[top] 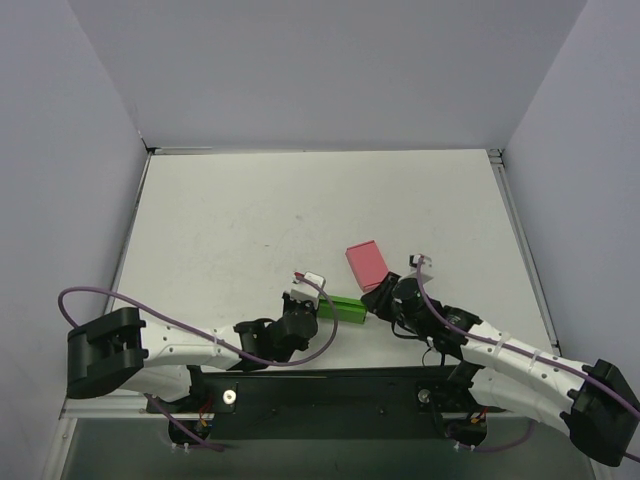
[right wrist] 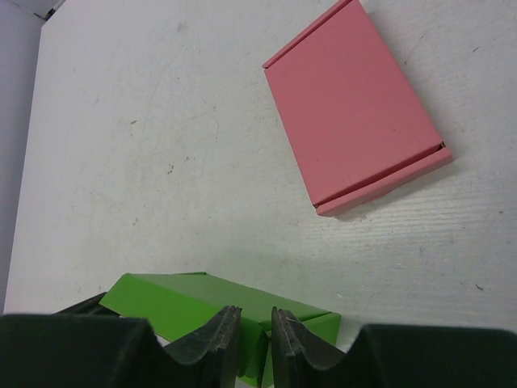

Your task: Fold the paper box

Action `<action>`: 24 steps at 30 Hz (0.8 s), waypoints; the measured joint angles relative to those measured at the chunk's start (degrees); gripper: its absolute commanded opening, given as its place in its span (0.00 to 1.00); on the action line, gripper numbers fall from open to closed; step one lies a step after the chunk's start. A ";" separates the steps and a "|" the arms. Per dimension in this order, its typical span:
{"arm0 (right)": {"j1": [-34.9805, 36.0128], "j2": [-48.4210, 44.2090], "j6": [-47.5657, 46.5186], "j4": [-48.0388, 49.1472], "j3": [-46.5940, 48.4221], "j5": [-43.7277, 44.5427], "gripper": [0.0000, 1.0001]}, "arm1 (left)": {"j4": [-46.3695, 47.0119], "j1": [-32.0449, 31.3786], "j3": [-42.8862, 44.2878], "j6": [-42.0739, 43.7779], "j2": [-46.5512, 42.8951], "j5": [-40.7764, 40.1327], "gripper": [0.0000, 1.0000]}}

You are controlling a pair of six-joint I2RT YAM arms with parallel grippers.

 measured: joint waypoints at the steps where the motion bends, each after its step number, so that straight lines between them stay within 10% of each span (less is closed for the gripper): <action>1: 0.04 0.04 0.11 0.24 -0.17 0.35 0.21 | -0.50 0.00 0.13 0.09 -0.22 0.35 0.07; 10: 2.78 0.55 0.94 1.07 -0.72 4.48 0.20 | -4.66 -0.04 0.37 1.25 -3.02 3.89 0.20; 19: 5.64 1.33 1.11 -0.15 -0.72 8.66 0.22 | -6.56 -0.31 0.37 1.68 -4.48 5.81 0.07; 24: 5.97 1.16 0.92 -2.21 -0.70 9.86 0.43 | -6.05 -0.37 0.24 2.29 -4.42 6.32 0.00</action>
